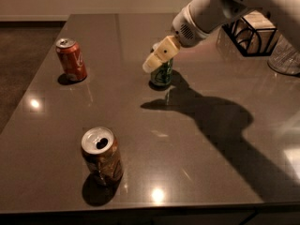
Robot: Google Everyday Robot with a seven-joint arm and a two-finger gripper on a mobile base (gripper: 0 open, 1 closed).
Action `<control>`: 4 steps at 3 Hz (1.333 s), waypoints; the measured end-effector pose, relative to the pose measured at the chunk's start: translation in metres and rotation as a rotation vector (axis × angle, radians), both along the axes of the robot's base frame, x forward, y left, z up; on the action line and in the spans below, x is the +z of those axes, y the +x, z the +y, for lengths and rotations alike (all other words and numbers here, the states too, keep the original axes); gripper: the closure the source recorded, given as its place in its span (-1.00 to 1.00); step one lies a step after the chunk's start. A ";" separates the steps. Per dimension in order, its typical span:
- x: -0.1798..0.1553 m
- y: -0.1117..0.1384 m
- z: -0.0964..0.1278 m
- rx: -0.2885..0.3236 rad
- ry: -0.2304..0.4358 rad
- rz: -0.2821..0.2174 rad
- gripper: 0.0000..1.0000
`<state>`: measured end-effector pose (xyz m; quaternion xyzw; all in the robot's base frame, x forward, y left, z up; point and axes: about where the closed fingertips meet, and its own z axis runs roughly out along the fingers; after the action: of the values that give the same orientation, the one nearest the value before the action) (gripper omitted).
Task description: Move green can near orange can
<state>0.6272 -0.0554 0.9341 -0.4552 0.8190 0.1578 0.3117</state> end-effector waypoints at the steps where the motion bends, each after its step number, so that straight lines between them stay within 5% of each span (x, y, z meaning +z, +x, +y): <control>1: -0.010 0.004 0.004 0.009 0.004 0.014 -0.66; 3: -0.005 0.000 0.001 0.066 0.038 -0.010 0.31; 4: 0.010 -0.022 -0.003 0.136 0.079 -0.042 0.76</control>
Offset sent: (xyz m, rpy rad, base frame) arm 0.0107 0.0005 -0.0074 0.0378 -0.0121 0.0332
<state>0.6048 -0.0589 0.9442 -0.5005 0.7724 0.2014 0.3352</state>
